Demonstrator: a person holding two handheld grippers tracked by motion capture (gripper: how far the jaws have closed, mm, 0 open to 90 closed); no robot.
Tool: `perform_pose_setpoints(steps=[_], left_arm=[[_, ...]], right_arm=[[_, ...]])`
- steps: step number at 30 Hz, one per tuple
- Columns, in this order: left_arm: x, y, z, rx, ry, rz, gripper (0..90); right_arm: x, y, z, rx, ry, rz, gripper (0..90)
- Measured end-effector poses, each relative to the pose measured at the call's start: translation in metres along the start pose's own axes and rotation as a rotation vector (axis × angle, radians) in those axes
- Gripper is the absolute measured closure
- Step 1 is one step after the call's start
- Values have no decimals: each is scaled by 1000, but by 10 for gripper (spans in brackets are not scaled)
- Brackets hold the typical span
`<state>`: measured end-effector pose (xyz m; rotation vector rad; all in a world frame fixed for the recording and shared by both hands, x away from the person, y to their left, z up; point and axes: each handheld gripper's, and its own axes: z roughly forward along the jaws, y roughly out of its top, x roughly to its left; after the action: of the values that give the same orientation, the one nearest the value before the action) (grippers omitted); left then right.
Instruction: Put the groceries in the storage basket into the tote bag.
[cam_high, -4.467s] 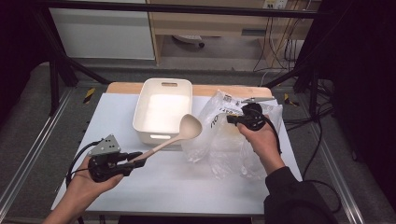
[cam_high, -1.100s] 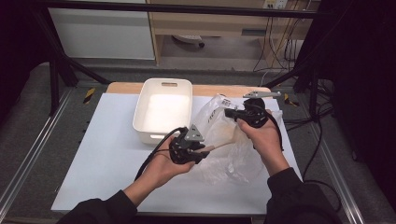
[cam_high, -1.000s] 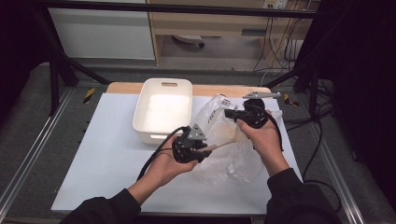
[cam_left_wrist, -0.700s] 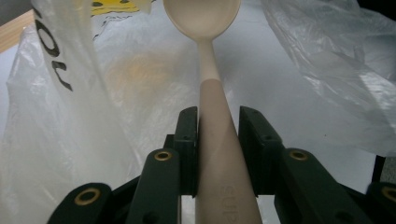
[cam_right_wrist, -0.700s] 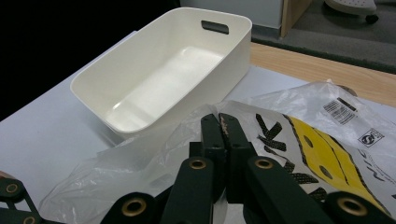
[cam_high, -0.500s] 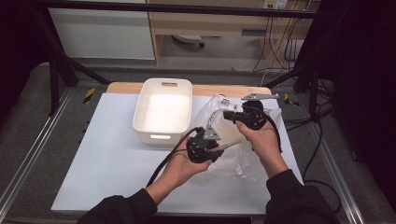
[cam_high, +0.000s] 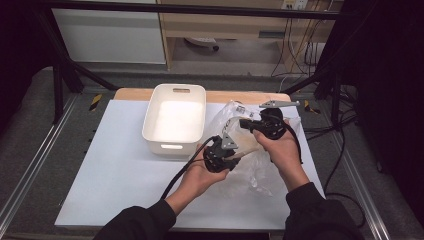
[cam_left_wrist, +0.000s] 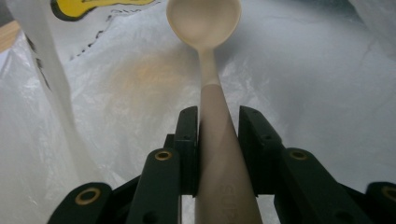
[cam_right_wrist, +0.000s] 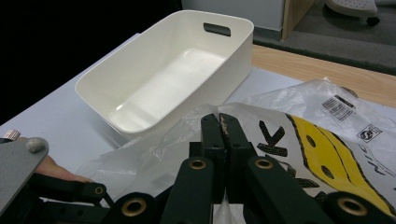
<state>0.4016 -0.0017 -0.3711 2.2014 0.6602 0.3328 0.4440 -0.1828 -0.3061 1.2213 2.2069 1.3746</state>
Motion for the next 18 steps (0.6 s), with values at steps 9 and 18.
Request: perform_pose_setpoints(steps=[9,18], left_arm=[[2,2,13,-19,9,-18,692],[1,5,30,-47,21,-26,692]], right_arm=[[0,-1,2,3,3,2,900],[1,-3,2,3,6,8,900]])
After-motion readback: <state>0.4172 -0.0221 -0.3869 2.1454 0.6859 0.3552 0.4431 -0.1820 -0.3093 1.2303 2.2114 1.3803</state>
